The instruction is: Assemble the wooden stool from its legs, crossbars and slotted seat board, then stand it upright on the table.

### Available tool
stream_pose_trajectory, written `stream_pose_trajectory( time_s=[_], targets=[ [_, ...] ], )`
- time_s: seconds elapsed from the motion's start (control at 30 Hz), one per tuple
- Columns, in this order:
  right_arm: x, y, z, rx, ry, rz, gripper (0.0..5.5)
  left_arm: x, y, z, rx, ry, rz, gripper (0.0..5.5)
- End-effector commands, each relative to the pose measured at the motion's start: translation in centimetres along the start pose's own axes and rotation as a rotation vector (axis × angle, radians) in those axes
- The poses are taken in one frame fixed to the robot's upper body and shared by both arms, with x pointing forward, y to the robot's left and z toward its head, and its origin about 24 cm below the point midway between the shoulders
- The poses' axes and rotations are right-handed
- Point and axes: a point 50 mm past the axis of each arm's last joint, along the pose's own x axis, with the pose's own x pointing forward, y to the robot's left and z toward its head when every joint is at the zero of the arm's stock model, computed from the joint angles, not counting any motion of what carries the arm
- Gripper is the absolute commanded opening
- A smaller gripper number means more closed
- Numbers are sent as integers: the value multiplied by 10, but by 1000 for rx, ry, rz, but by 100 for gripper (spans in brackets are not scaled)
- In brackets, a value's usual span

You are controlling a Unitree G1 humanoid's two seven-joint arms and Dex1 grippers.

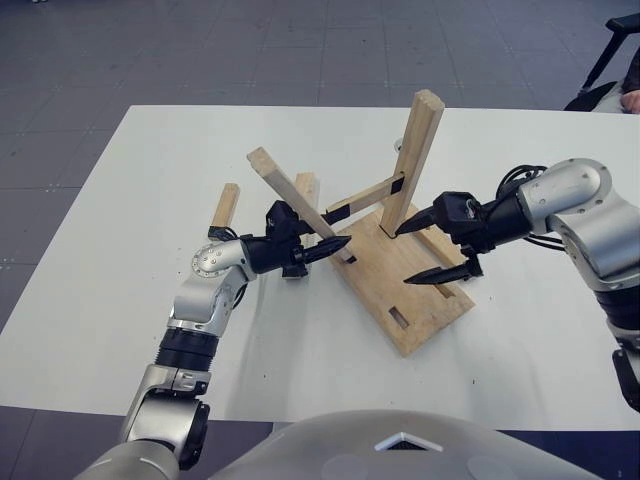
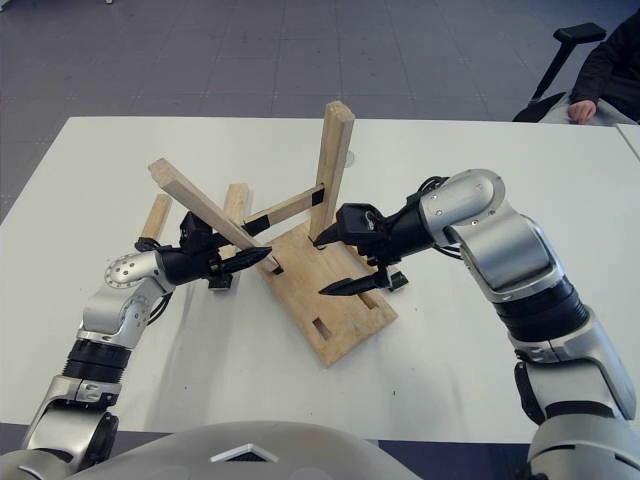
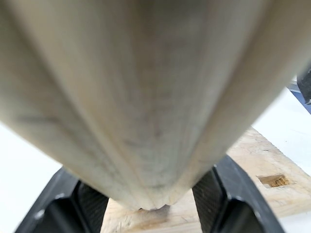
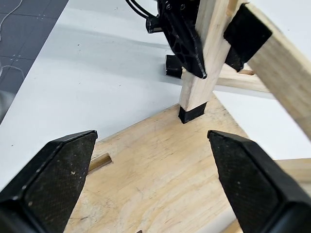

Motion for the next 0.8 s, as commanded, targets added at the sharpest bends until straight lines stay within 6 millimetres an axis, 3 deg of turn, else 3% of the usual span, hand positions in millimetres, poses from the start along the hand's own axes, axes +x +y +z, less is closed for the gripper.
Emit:
stream_pose_trajectory(
  time_s=[0.03,0.17,0.4,0.5,0.8],
  targets=[
    [2,-1,11,-23,-81,-103,420,-15,-2,-26,-59,206,-34,212],
    [6,-4,39,-277,-167,-340,420,-19,2,-25,-53,239,-58,212],
    [13,10,66,-561,-258,-479,420,-18,0,-28,-72,238,-51,212],
    [19,8,59,-715,-153,-527,420,-17,2,-28,-72,234,-51,212],
    [37,8,39,-845,-35,-482,420,-13,6,-26,-73,227,-51,212]
  ],
)
